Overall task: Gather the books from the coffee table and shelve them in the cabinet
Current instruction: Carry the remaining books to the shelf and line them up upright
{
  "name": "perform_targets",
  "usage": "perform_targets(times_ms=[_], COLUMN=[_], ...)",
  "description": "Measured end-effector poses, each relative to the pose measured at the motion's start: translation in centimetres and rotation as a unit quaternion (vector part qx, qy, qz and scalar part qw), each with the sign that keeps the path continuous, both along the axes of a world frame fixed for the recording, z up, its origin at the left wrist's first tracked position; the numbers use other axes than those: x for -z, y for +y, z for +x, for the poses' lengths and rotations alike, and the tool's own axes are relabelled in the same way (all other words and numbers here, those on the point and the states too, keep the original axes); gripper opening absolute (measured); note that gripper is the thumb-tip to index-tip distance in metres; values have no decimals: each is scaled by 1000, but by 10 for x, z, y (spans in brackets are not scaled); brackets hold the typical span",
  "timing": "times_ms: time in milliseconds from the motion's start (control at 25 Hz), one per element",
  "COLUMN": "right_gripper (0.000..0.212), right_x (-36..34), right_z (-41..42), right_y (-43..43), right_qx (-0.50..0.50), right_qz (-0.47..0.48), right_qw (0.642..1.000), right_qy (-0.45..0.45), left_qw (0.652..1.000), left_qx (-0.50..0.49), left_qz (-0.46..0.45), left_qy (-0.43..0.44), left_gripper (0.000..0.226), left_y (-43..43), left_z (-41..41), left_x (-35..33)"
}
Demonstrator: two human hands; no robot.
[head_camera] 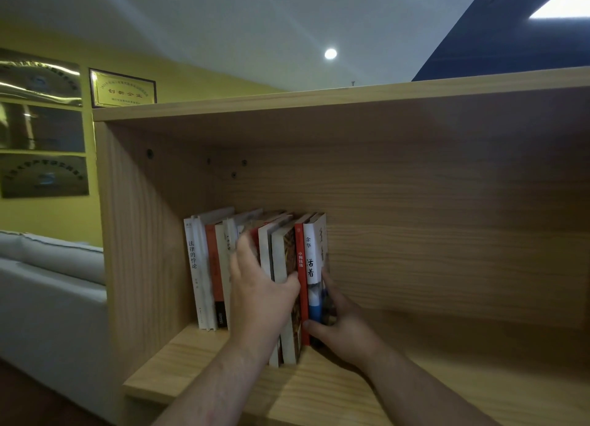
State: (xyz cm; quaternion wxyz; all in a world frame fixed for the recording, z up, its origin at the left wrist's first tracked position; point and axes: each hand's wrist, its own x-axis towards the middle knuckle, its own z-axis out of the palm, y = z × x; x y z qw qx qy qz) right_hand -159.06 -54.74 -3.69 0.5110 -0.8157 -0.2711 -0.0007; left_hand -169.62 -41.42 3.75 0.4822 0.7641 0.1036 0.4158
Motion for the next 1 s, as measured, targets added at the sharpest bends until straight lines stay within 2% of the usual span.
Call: perform_targets(times_ms=[40,120,200,280,440,600,720,1000], right_gripper=[106,105,105,105,103,103,100,97], right_x=[0,0,0,-1,1,2,3,-3], right_z=[-1,-2,-2,-2,-1,-3,-4,-5], right_y=[0,0,-1,-1,0,1,1,6], right_qx=[0,0,7,11,16,44,42,34], right_qz=[0,-2,-1,3,1,-7,-28,-62], right_qw=[1000,1000,1000,1000,999,998,997,995], right_qy=[-5,-18,-28,-24,-38,-54,-64,-65], left_qw=[999,1000,999,999,999,998,994,983], left_qx=[22,24,13,10,34,54,63,26], left_qz=[-23,1,32,35,-6,-30,-84,-150], left_qy=[5,12,7,-5,19,-13,-28,-101], left_gripper=[82,51,40,42,71,55,51,65], left_y=[-1,-1,4,7,1,4,14,66], left_z=[1,2,-1,-8,-20,-27,-47,-88], left_x=[9,18,19,22,47,53,51,58])
